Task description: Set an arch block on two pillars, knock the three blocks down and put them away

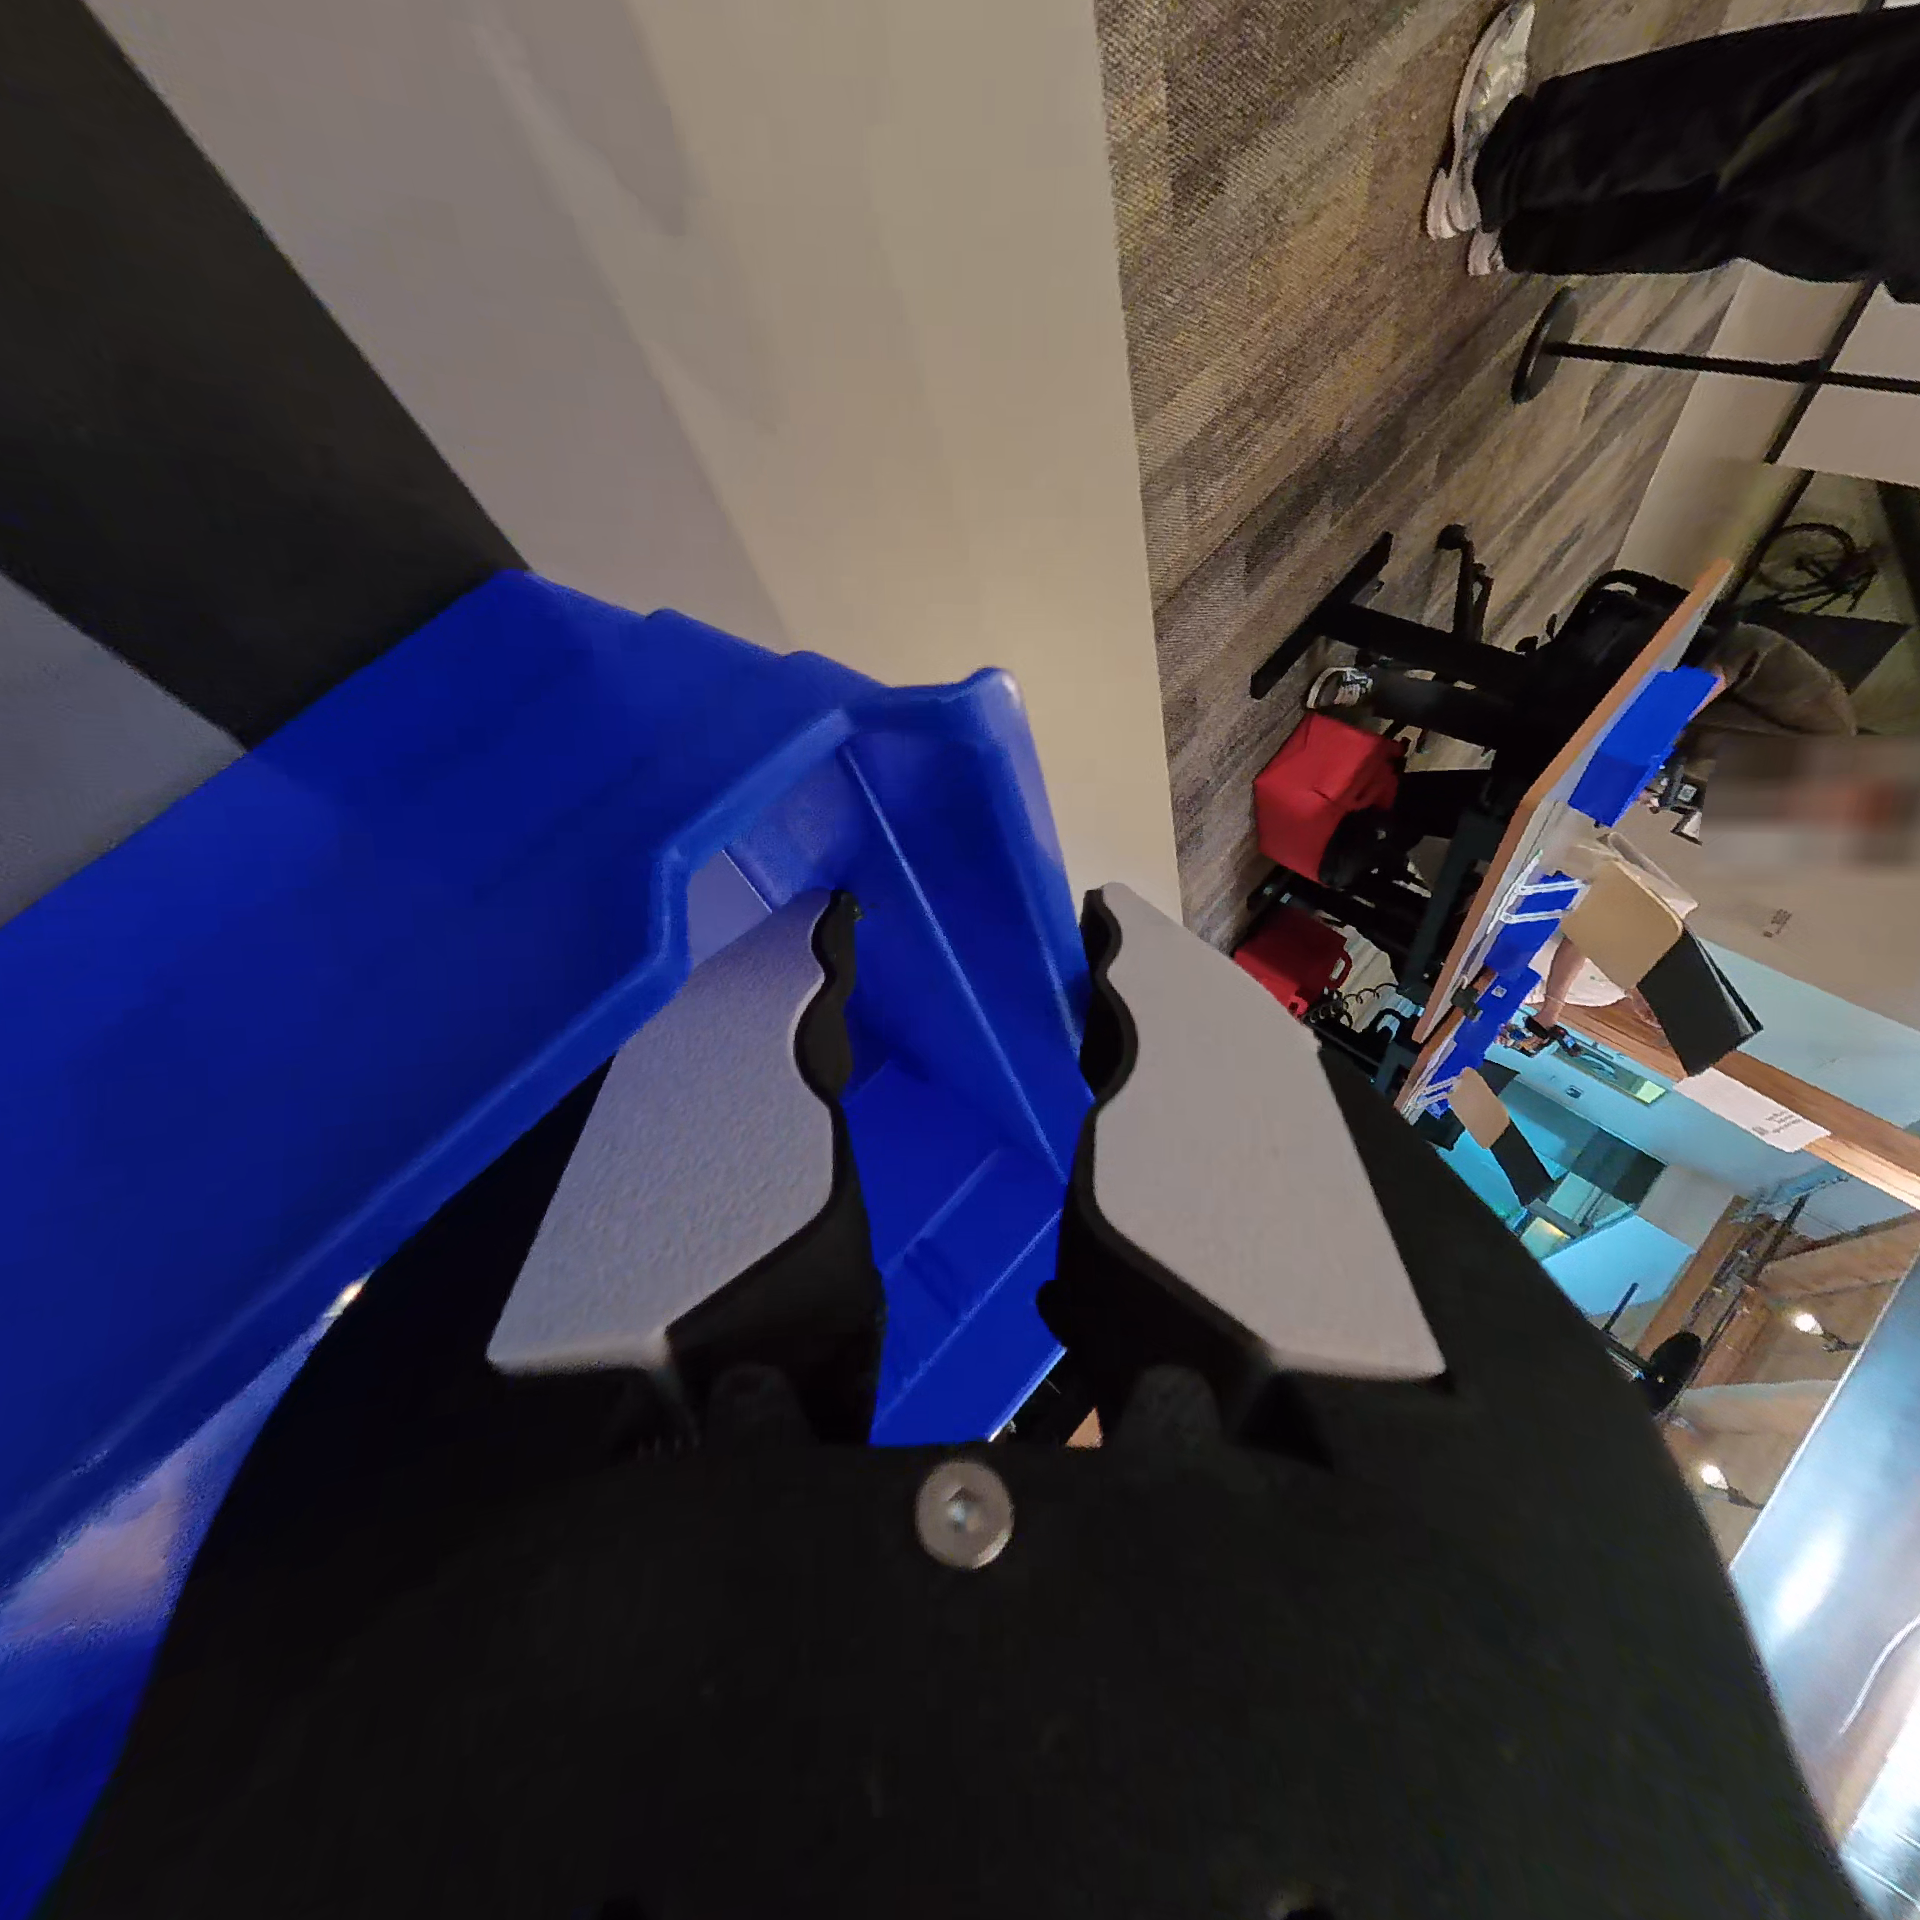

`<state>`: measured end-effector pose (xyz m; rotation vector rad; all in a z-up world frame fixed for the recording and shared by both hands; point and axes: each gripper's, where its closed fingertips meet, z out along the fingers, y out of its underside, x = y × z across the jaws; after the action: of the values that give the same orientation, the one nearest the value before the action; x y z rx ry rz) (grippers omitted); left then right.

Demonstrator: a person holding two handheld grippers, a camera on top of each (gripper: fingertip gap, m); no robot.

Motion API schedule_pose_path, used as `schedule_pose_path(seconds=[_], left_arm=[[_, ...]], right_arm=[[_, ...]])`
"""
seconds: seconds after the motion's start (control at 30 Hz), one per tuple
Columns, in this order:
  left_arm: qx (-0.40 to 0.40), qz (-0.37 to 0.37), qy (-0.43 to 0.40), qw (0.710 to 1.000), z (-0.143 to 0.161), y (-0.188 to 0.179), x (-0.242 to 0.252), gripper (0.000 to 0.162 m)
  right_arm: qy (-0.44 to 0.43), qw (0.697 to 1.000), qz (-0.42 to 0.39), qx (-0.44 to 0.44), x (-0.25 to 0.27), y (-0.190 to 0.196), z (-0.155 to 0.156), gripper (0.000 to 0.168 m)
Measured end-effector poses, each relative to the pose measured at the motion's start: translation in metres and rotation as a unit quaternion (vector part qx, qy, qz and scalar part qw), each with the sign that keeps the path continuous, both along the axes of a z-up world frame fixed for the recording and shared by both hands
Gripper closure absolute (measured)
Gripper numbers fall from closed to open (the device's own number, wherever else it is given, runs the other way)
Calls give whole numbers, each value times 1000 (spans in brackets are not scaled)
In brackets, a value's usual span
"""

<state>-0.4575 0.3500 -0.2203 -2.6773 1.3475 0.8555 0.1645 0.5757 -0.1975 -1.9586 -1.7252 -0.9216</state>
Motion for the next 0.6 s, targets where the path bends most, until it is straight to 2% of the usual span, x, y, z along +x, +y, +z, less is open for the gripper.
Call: schedule_pose_path(seconds=[0.03,0.17,0.2,0.27,0.33,0.5,0.6], left_arm=[[1,2,0,1000,0,1,0,117],[27,31,-9,999,6,-1,-2,113],[37,43,-17,998,10,-3,-3,104],[73,68,-38,994,26,-8,-6,86],[114,97,-87,985,43,-17,-6,78],[224,127,-189,948,92,-71,10,77],[276,99,-259,921,113,-117,53,82]], right_arm=[[3,1000,2,5,0,1,0,124],[20,999,5,35,0,2,3,114],[41,998,1,53,0,2,11,102],[98,992,5,81,-5,-5,32,100],[130,986,8,109,-5,-20,55,100],[203,966,52,149,-12,-96,101,106],[271,950,86,130,-28,-162,107,111]])
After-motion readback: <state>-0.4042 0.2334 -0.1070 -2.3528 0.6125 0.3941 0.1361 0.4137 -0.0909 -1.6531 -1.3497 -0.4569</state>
